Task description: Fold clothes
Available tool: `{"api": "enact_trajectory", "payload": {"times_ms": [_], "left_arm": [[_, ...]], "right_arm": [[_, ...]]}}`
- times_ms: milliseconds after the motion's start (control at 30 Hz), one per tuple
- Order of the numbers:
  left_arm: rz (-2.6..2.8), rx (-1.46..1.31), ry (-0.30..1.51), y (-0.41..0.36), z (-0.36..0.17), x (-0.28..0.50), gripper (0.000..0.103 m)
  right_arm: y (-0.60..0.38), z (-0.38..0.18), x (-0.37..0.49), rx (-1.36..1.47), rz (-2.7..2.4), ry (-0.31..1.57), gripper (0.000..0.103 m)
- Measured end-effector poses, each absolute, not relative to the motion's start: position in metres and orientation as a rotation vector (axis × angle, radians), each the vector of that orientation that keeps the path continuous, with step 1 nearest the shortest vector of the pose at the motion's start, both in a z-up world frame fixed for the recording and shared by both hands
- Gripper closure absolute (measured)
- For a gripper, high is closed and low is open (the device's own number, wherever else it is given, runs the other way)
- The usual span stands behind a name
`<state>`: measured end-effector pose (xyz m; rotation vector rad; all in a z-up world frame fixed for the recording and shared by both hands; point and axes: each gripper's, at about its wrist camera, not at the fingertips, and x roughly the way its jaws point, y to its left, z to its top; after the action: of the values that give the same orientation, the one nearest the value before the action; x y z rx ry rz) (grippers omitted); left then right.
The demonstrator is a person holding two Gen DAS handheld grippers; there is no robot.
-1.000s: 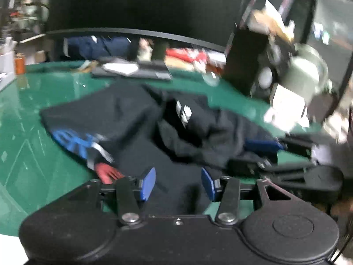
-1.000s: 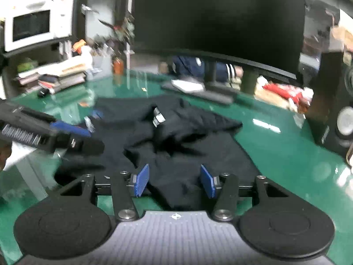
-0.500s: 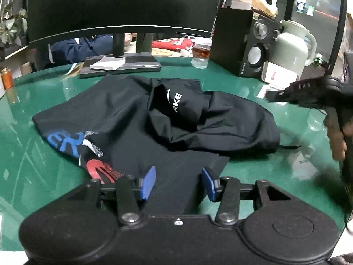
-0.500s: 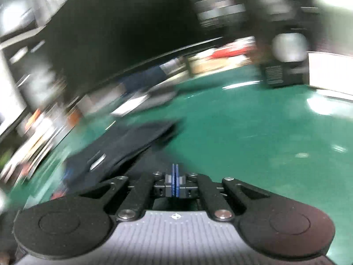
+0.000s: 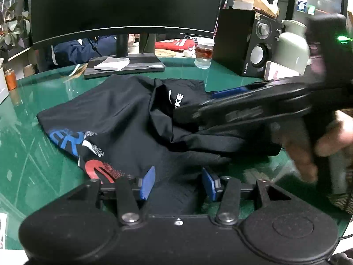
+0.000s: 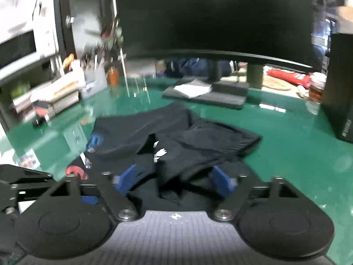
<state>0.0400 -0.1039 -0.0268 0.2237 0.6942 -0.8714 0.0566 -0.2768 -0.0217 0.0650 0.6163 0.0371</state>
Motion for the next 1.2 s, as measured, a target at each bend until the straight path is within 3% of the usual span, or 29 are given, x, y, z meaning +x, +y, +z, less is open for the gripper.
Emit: {"api": "enact_trajectory", "payload": {"times_ms": [67,100,133,400,467,500,533,600,867,967,1100,1200], "left_arm": [[-0.878,0.224,0.694,-0.101,-0.027,0.042,0.057],[-0.88,0.223,0.694,-0.099,-0.027,0.042,0.057],[-0.883,0.224,0.694,-0.098,-0.027,0.043,0.057],[-0.893,0.248,0.698,-0.091,-0.026,0.047,0.057],[-0.887,0.248,0.698,-0.09,-0.026,0.049,0.057],[-0.883,0.247,0.699,-0.089,-0.026,0.049,0.057],[-0.879,0.247,0.699,-0.089,-0.026,0.05,0.057],[-0.87,0.248,0.7,-0.087,-0.026,0.052,0.056],[-0.757,0.279,0.691,-0.083,-0.013,0.06,0.05],[-0.831,0.268,0.683,-0.093,-0.011,0.051,0.05],[-0.877,0.331,0.679,-0.115,-0.021,0.038,0.046],[-0.884,0.345,0.668,-0.116,-0.025,0.034,0.042]], "right_arm": [[-0.268,-0.027,0.063,0.02,0.031,0.634,0.047],[-0.269,-0.029,0.065,0.02,0.032,0.651,0.08],[-0.27,-0.031,0.068,0.024,0.033,0.67,0.091],[-0.352,-0.004,0.071,0.075,-0.227,0.57,0.095],[-0.374,0.0,0.074,0.019,-0.382,0.512,0.092],[-0.384,0.0,0.074,0.005,-0.441,0.49,0.082],[-0.393,0.0,0.073,-0.006,-0.493,0.471,0.058],[-0.413,0.001,0.061,0.027,-0.541,0.463,0.026],[-0.392,-0.011,-0.012,0.215,-0.227,0.558,0.025],[-0.36,-0.009,-0.032,0.223,-0.087,0.543,0.019],[-0.313,-0.006,-0.04,0.149,0.067,0.515,0.01],[-0.292,-0.012,-0.029,0.008,0.028,0.528,0.01]]}}
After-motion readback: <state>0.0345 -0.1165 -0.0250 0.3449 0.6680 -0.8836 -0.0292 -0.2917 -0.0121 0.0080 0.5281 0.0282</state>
